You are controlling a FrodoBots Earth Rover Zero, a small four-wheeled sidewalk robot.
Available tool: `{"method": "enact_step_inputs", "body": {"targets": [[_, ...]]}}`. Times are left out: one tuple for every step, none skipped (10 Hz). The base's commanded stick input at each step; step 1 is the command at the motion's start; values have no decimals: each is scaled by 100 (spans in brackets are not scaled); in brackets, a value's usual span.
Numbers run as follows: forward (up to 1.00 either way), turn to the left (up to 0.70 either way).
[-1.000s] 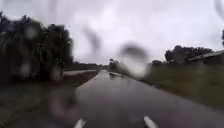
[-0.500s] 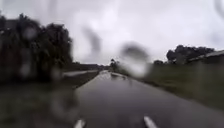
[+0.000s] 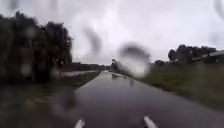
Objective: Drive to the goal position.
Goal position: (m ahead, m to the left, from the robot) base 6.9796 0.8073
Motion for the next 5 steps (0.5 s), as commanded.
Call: {"method": "enact_step_inputs", "body": {"targets": [[85,0],[85,0],[85,0],[85,0],[85,0]]}}
